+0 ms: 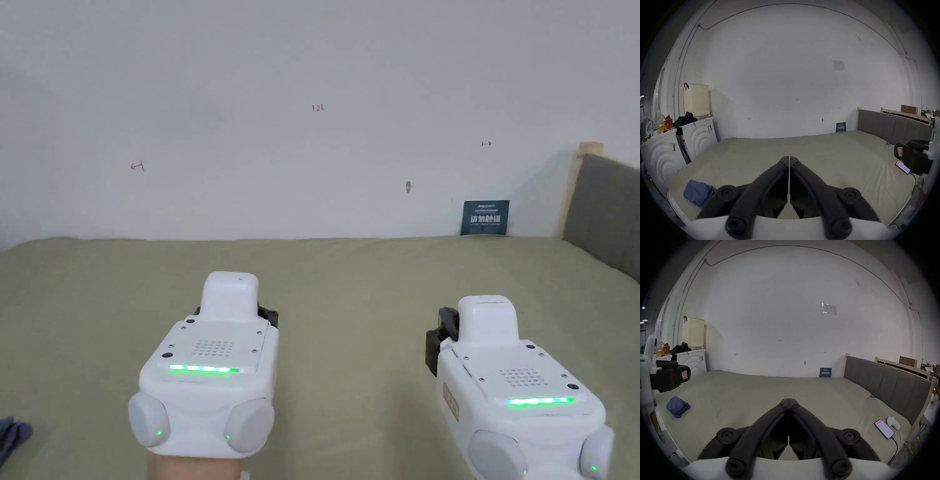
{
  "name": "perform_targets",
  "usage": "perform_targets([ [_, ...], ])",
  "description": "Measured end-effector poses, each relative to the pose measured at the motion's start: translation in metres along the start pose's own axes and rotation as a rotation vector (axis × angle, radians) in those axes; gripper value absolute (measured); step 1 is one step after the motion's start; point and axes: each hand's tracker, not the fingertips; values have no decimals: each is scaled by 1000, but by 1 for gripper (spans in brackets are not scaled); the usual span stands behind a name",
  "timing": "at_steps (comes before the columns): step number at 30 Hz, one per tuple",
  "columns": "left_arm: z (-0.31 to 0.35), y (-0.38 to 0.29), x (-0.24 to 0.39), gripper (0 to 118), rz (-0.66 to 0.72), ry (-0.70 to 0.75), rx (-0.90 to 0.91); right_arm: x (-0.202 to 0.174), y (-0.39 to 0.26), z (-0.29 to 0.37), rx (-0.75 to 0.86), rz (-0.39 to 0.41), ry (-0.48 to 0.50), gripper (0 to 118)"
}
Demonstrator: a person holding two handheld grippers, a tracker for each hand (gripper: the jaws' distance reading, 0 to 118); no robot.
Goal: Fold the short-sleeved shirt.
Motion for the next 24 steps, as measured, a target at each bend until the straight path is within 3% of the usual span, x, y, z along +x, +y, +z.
perform_targets([
  [4, -1, -1, -3, 7, 22, -14, 1, -6, 4, -3, 11, 15, 5, 2],
  [5, -2, -1, -3, 21, 22, -7, 1, -7, 6, -3, 13, 17, 4, 15],
  [6, -5, -1, -3, 49, 17, 8, 1, -9, 8, -4, 11, 20, -7, 40],
  [7, -8, -2, -4, 89, 12, 21, -6, -9, 9, -5, 11, 14, -11, 75],
  [8, -11, -2, -5, 118, 11, 29, -29, -7, 11, -6, 12, 1, -6, 118],
  [10, -17, -4, -9, 118, 41, 23, -12, -4, 23, -2, 80, -7, -18, 115],
  [24, -2, 0, -11, 118, 39, 17, -12, -9, 21, 0, 19, 2, -6, 118],
])
